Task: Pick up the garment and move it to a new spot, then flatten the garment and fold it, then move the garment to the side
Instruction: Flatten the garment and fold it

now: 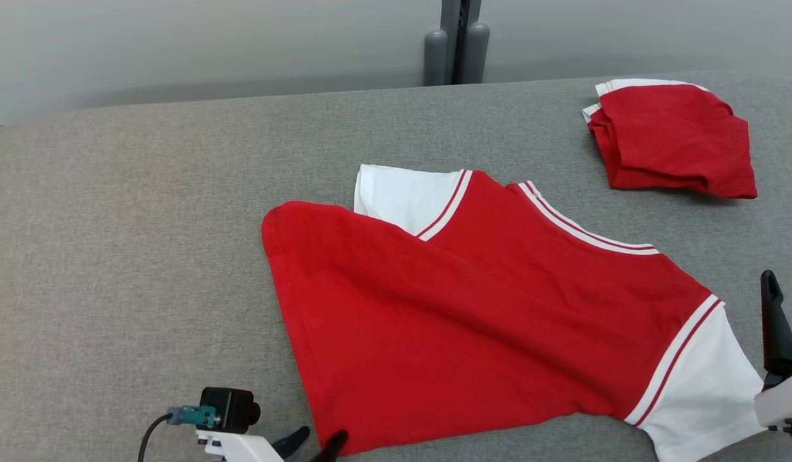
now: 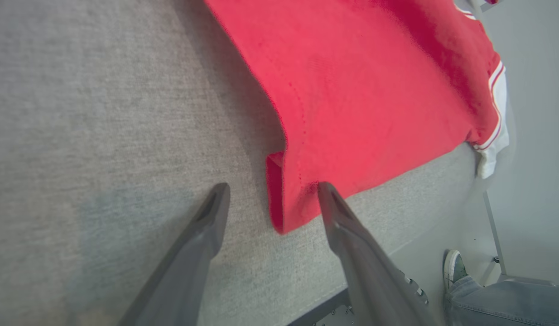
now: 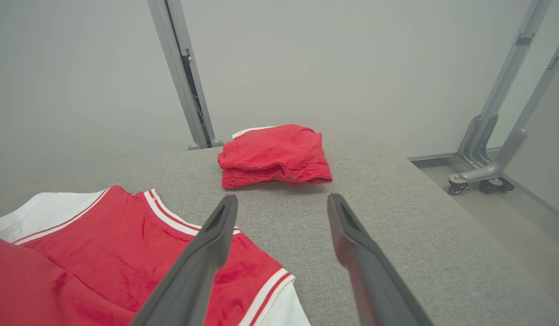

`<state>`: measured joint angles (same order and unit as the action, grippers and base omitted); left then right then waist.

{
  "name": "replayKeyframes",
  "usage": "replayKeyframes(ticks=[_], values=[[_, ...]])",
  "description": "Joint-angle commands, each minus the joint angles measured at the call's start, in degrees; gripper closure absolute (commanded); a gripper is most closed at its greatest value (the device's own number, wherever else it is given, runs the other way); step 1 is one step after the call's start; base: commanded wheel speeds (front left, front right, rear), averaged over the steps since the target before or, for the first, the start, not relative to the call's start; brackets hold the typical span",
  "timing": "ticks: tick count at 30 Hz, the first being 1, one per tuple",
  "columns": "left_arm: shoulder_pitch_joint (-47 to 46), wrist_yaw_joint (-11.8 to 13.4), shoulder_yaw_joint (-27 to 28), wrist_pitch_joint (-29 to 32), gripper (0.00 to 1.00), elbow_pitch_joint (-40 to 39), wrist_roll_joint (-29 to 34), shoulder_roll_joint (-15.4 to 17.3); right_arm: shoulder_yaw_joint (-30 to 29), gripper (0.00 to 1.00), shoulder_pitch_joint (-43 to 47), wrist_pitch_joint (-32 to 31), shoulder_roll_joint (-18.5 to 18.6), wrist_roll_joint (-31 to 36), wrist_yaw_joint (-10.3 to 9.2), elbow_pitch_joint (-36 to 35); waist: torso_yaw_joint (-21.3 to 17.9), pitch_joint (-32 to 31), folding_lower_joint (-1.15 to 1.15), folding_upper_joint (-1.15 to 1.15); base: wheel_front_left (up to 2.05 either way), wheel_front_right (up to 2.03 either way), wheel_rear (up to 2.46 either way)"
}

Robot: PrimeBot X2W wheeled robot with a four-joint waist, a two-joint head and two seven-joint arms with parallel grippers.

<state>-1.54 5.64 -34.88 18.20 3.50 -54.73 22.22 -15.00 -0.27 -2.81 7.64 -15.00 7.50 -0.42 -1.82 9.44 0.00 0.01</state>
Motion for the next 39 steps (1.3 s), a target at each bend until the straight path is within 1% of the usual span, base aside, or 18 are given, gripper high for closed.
replayKeyframes(ticks=[1,5,6,7,8,9,12,17,20,21,28,31,35,39], values=[[-1.33,-0.60,0.23,0.10,0.00,0.79,-0.45,-0.05,0.14,0.00,-1.00,0.49,0.19,-0.25,-0.01,0.47,-0.29,0.39,0.00,-0.01,0.00,0.00,0.00],[-3.10,-2.99,-0.22,0.54,0.00,3.31,-1.38,-1.07,1.10,0.00,-1.87,0.95,0.15,-0.56,-0.01,1.48,-0.88,1.15,0.00,-0.01,0.00,0.00,0.00],[-3.59,-3.72,-0.42,0.75,0.03,3.73,-1.79,-1.33,1.22,0.00,-2.08,1.11,0.19,-0.62,-0.01,1.82,-0.97,1.31,0.00,-0.01,0.00,0.00,0.00],[-4.46,-4.92,-0.37,0.51,0.51,4.14,-2.39,-2.03,1.47,0.00,-2.35,1.46,-0.01,-0.49,-0.01,2.43,-1.03,1.53,0.00,-0.01,0.00,0.00,0.00],[-4.82,-5.49,-0.24,0.44,0.65,4.34,-2.73,-2.29,1.57,0.00,-2.58,1.63,-0.02,-0.58,-0.01,2.76,-1.05,1.58,0.00,-0.01,0.00,0.00,0.00],[-4.98,-6.04,-0.13,0.49,1.00,4.57,-3.20,-2.38,1.65,0.00,-2.82,1.79,0.07,-0.70,-0.01,3.11,-1.05,1.55,0.00,-0.01,0.00,0.00,0.00],[-5.07,-7.33,0.66,0.72,1.00,5.14,-4.37,-1.55,2.01,0.00,-2.93,2.21,0.06,-1.05,-0.01,4.42,-1.01,1.34,0.00,-0.01,0.00,0.00,0.00],[-5.38,-8.05,3.06,1.41,1.00,4.74,-6.20,1.17,2.66,0.00,-3.54,2.92,0.08,-1.19,-0.01,5.89,-0.96,1.13,0.00,-0.01,0.00,0.00,0.00],[-5.62,-7.85,4.78,2.96,1.00,3.99,-8.09,3.19,3.02,0.00,-3.88,2.93,0.32,-1.49,-0.01,6.30,-0.94,1.23,0.00,-0.01,0.00,0.00,0.00],[-5.62,-7.85,4.78,2.96,1.00,3.99,-8.09,3.19,3.02,0.00,-3.88,2.93,0.32,-1.49,-0.01,6.30,-0.94,1.23,0.00,-0.01,0.00,0.00,0.00],[-7.30,-6.82,8.02,7.05,1.00,4.57,-11.07,7.95,3.89,0.00,-4.35,3.43,0.72,-1.67,-0.01,7.85,-1.32,1.20,0.00,-0.01,0.00,0.00,0.00],[-7.57,-6.09,9.16,7.59,1.00,5.21,-11.08,9.67,4.38,0.00,-4.50,3.41,1.05,-1.93,-0.01,8.12,-1.84,1.05,0.00,-0.01,0.00,0.00,0.00],[-5.81,-5.60,9.24,8.75,1.00,5.31,-11.68,10.87,4.45,0.00,-4.19,3.58,1.15,-2.05,-0.01,8.44,-2.52,0.90,0.00,-0.01,0.00,0.00,0.00],[-4.56,-5.16,9.53,8.12,1.00,4.39,-12.04,10.82,4.32,0.00,-4.04,4.12,0.96,-1.86,-0.01,8.51,-2.72,0.79,0.00,-0.01,0.00,0.00,0.00]])
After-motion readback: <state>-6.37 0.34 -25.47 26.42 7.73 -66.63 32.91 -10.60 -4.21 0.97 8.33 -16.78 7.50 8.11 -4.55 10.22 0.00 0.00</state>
